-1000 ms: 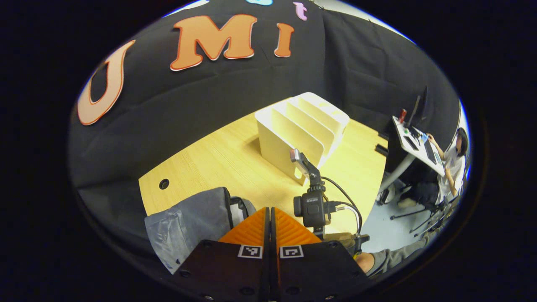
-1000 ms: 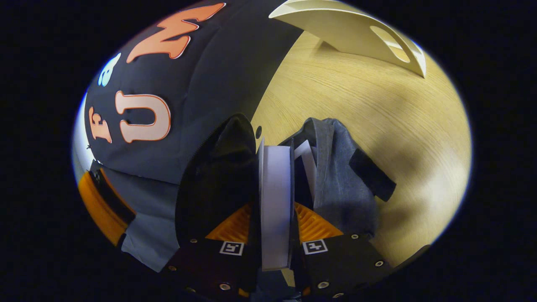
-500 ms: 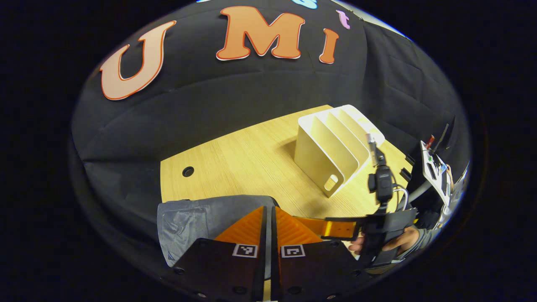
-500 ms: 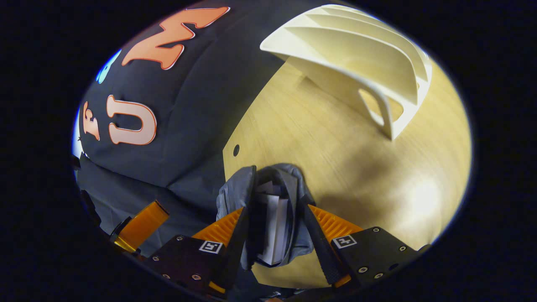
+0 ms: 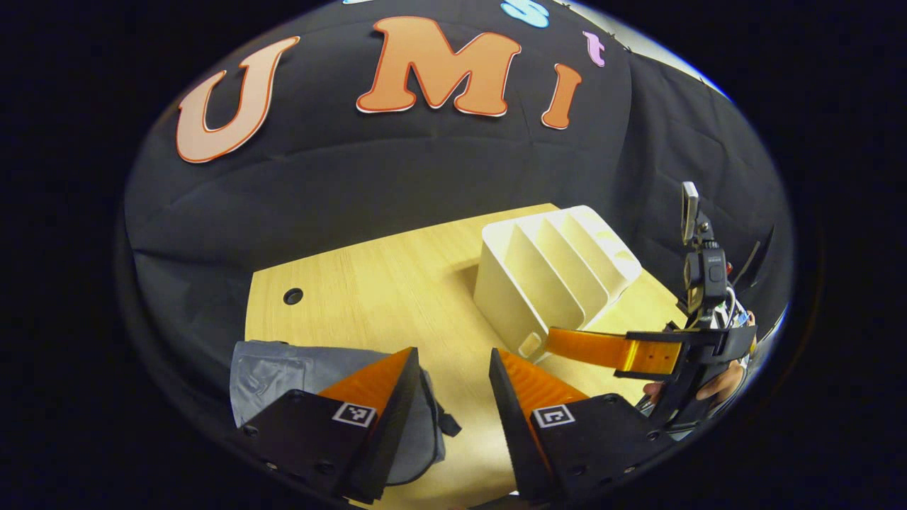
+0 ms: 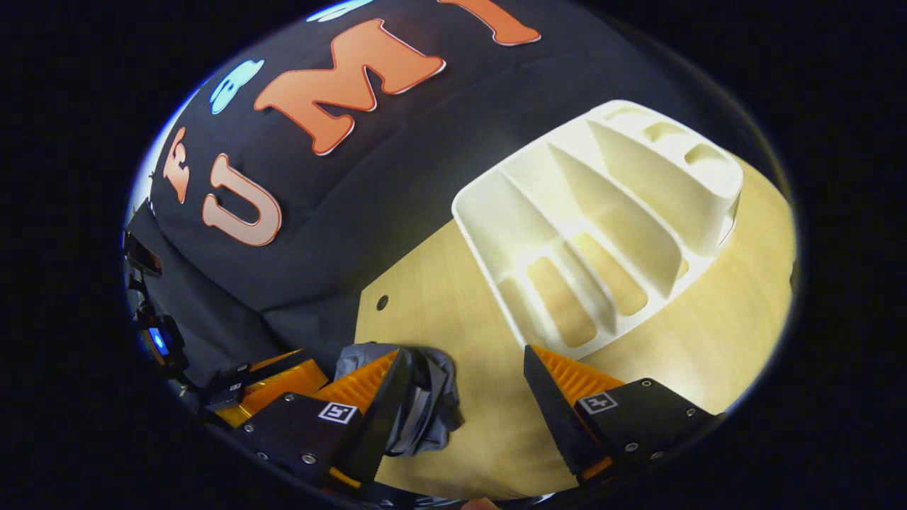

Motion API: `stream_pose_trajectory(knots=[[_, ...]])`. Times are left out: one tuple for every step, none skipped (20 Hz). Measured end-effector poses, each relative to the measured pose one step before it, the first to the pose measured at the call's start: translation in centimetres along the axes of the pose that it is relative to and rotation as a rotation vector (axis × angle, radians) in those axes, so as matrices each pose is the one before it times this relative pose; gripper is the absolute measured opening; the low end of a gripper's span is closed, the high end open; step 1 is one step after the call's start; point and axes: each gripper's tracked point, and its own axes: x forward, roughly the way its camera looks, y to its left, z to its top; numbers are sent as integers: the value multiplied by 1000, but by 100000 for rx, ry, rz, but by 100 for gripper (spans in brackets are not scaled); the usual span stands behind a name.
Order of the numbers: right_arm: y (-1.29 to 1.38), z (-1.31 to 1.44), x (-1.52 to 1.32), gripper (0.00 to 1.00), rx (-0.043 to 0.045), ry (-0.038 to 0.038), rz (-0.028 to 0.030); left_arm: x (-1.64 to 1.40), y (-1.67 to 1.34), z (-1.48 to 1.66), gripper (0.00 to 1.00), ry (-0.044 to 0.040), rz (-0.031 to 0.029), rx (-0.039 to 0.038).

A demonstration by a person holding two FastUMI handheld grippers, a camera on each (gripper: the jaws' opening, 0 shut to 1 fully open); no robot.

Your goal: Open the schoolbag, grab two books from the bookshelf and put them into the schoolbag.

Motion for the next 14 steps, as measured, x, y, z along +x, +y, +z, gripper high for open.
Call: stream_pose_trajectory(knots=[[-924, 1560, -632, 97, -3142, -2820, -1791, 149, -591, 596, 69, -2241, 1067, 554], [-796, 1432, -662, 98, -2767, -3072, -1003, 19, -665, 641, 75, -2380, 1044, 597], [-770, 1325, -671, 98, -2883, -2052, -1350, 78, -712, 642, 77, -2412, 717, 709], [-721, 1446, -584, 98, -2564, -3033, -889, 152, -603, 947, 82, -2743, 1438, 155], [-633, 1422, -565, 98, -2634, -2963, -1133, 155, -617, 665, 85, -2325, 1109, 440], [-504, 1385, -423, 98, -2116, -3377, -782, 82, -295, 560, 90, -2106, 2389, 146], [-411, 1245, -478, 98, -2492, -2331, -739, -195, -320, 840, 91, -2872, 2252, 169], [-361, 1084, -537, 98, -2709, -2397, -153, -210, -189, 738, 93, -3757, 1889, -522], [-258, 1140, -462, 98, -2844, -2722, 158, -169, -386, 1024, 93, -2898, 1363, -700], [-374, 1228, -444, 98, -2849, -3011, -368, -93, -374, 684, 94, -2499, 2089, -866], [-350, 1340, -508, 98, -3047, -3193, 135, 111, -320, 831, 96, -3139, 1785, -952], [-185, 980, -179, 98, -2674, -2781, -240, 15, -195, 659, 96, -2199, 2270, -1251], [-161, 875, -249, 98, -2350, -1922, 799, -56, -256, 711, 96, -3115, 1669, -1152], [-297, 607, -215, 98, -2278, -1774, 311, -467, 89, 648, 96, -2791, 2375, -858]])
